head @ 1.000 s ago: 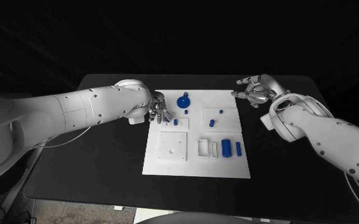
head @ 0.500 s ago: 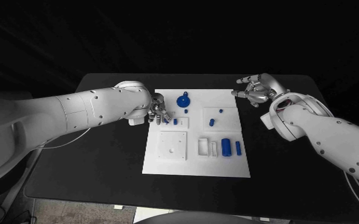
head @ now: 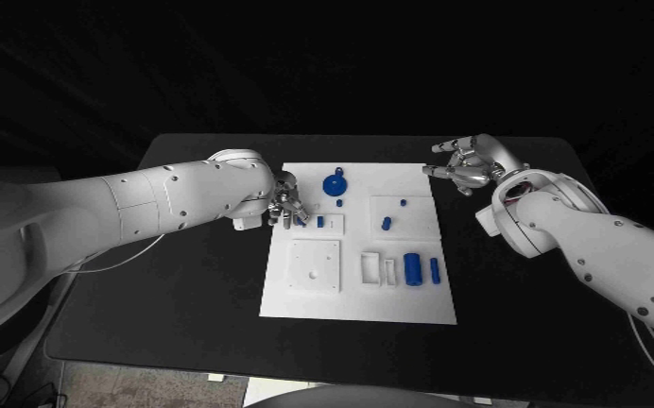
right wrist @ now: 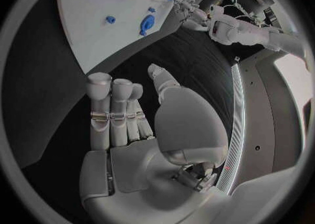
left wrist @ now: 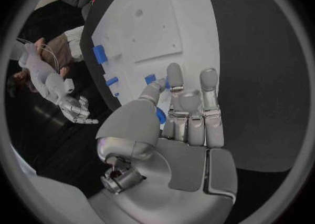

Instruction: Assemble the parts on the task board

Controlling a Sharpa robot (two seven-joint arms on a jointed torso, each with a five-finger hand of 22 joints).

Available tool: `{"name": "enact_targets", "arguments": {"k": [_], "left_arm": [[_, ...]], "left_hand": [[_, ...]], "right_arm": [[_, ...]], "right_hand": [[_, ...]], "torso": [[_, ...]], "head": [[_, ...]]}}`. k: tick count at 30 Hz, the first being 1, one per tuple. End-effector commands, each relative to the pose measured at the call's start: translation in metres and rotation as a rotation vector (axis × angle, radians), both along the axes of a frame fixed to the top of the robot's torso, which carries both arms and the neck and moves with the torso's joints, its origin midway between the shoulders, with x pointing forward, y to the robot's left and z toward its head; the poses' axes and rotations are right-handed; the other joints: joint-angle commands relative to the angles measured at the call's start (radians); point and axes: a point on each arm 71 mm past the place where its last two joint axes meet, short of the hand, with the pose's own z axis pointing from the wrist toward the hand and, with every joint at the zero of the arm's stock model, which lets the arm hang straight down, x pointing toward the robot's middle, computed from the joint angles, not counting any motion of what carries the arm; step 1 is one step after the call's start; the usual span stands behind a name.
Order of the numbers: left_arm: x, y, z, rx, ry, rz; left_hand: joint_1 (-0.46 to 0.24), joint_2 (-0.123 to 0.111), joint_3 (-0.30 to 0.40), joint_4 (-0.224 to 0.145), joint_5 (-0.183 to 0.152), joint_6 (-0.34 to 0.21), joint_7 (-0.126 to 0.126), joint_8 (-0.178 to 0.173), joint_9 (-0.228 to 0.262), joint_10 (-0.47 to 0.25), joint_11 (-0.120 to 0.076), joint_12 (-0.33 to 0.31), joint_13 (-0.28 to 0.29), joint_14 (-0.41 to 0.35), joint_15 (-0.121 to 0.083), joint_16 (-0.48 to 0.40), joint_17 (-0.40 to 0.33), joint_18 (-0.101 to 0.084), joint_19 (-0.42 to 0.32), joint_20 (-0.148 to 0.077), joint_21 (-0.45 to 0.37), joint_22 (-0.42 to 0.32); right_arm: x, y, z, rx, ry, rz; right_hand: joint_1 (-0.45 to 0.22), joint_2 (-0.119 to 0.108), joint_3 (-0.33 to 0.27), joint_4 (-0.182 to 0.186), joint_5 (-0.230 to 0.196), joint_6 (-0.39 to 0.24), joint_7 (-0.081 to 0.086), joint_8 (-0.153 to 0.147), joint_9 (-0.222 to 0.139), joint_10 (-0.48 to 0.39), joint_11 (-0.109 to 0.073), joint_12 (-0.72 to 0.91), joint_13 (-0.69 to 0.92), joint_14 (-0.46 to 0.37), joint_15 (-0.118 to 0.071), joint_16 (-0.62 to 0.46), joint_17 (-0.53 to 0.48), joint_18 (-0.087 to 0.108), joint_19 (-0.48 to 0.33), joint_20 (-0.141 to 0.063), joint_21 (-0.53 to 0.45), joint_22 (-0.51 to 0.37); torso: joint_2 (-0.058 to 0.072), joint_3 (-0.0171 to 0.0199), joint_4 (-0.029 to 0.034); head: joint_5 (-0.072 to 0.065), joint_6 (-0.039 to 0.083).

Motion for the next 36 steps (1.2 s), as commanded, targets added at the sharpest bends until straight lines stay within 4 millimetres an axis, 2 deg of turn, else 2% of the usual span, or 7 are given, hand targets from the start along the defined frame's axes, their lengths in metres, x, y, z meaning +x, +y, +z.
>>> {"name": "enact_targets", "arguments": {"k": [1, 20, 36], "left_arm": [[-0.0009, 0.0018, -0.0022, 0.004, -0.001, 0.026], [-0.004, 0.0006, -0.0064, -0.006, 0.024, 0.013], [-0.0041, 0.0016, -0.0064, -0.007, 0.016, 0.021]], "left_hand": [[0.009, -0.002, 0.099, -0.096, 0.003, 0.025, -0.019, -0.003, 0.0, 0.043, -0.004, 0.001, -0.001, 0.005, -0.002, 0.003, 0.0, -0.011, -0.002, 0.0, 0.002, 0.019], [0.009, -0.002, 0.1, -0.097, 0.003, 0.026, -0.019, -0.003, -0.002, 0.043, -0.004, 0.001, -0.001, 0.005, -0.001, 0.002, 0.001, -0.011, -0.002, 0.0, 0.002, 0.018], [0.01, -0.004, 0.105, -0.098, 0.012, 0.029, -0.02, 0.0, 0.0, 0.043, -0.006, 0.003, -0.001, 0.008, -0.001, 0.004, 0.006, -0.011, -0.001, 0.0, 0.003, 0.019]], "right_arm": [[-0.0004, 0.0013, 0.0, -0.004, -0.002, 0.012], [-0.0005, 0.0009, -0.0002, -0.006, -0.001, 0.011], [-0.0004, 0.0015, -0.0003, -0.005, 0.0, 0.012]], "right_hand": [[-0.008, -0.002, 0.002, -0.005, 0.007, 0.004, 0.0, -0.002, 0.001, -0.004, -0.003, -0.002, 0.001, 0.001, -0.004, -0.001, 0.001, 0.016, 0.007, 0.002, 0.001, 0.08], [-0.008, -0.002, 0.002, -0.005, 0.007, 0.004, 0.0, -0.002, 0.001, -0.004, -0.003, -0.002, 0.001, 0.001, -0.004, -0.001, 0.001, 0.016, 0.007, 0.002, 0.001, 0.08], [-0.008, -0.002, 0.002, -0.005, 0.007, 0.004, 0.0, -0.002, 0.001, -0.004, -0.003, -0.002, 0.001, 0.001, -0.004, -0.001, 0.001, 0.016, 0.007, 0.002, 0.001, 0.08]], "torso": [[0.0, 0.0009, -0.0012], [0.0, 0.0022, -0.0021], [0.001, 0.0007, -0.0014]], "head": [[0.002, 0.001], [0.005, -0.002], [0.005, -0.002]]}}
